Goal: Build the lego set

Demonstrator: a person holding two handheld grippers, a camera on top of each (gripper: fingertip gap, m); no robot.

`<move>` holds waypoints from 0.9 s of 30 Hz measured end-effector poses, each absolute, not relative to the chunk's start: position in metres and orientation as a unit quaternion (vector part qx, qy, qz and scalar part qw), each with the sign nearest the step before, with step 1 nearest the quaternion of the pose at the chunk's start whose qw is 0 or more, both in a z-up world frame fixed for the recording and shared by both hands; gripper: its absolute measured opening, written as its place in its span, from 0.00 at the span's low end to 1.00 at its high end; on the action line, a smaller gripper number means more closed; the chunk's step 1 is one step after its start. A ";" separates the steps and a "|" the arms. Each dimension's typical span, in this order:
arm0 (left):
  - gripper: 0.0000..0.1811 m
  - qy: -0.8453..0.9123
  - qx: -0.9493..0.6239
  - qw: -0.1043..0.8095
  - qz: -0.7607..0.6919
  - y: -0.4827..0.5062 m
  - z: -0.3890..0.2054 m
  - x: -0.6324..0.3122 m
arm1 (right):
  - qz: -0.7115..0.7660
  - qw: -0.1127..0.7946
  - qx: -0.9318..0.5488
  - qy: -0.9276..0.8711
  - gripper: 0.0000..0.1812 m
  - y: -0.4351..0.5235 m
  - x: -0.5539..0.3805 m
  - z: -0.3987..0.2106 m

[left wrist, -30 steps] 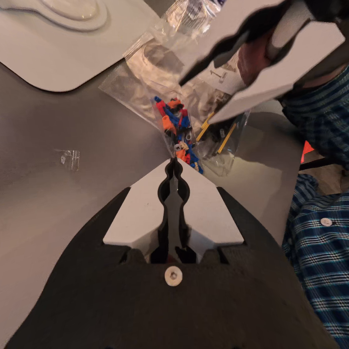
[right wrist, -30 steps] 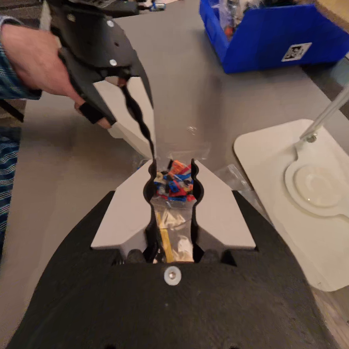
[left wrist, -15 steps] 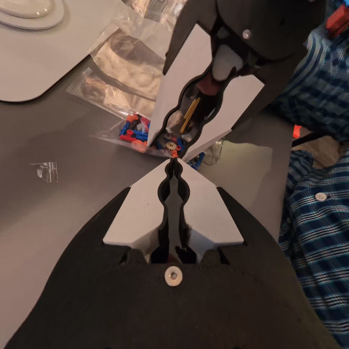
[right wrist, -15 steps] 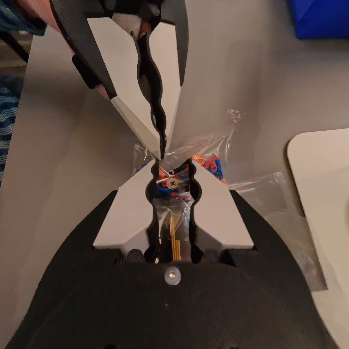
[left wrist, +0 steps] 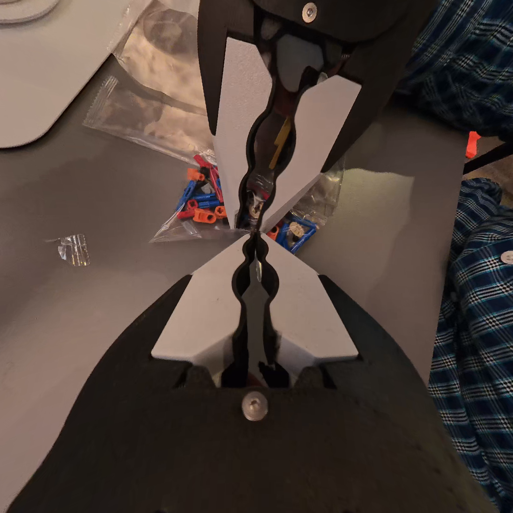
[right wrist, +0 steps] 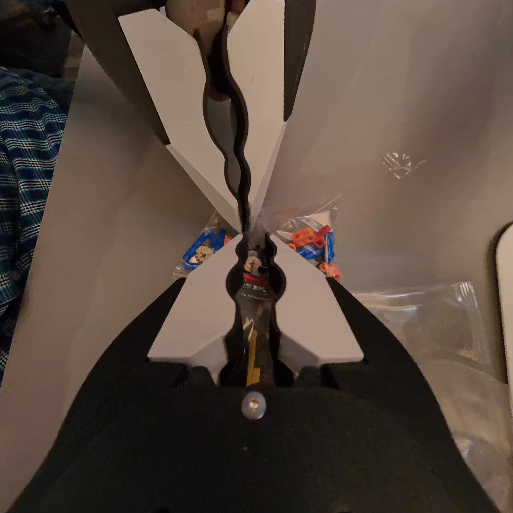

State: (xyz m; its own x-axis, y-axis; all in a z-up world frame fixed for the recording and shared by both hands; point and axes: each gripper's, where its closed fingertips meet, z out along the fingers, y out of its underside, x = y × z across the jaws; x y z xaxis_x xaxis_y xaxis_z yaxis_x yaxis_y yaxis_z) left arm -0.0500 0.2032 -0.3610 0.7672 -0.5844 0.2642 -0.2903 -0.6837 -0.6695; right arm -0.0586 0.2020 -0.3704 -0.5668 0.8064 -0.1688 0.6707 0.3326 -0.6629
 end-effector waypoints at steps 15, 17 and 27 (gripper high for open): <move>0.13 0.160 -0.822 0.411 -0.361 0.203 -0.307 -0.070 | 0.479 0.166 -0.443 -0.739 0.00 0.206 -0.049 -0.310; 0.11 0.146 -0.787 0.449 -0.398 0.206 -0.287 -0.069 | 0.516 0.170 -0.432 -0.719 0.00 0.207 -0.045 -0.295; 0.07 0.069 -0.670 0.523 -0.523 0.216 -0.244 -0.071 | 0.625 0.187 -0.390 -0.650 0.00 0.214 -0.030 -0.249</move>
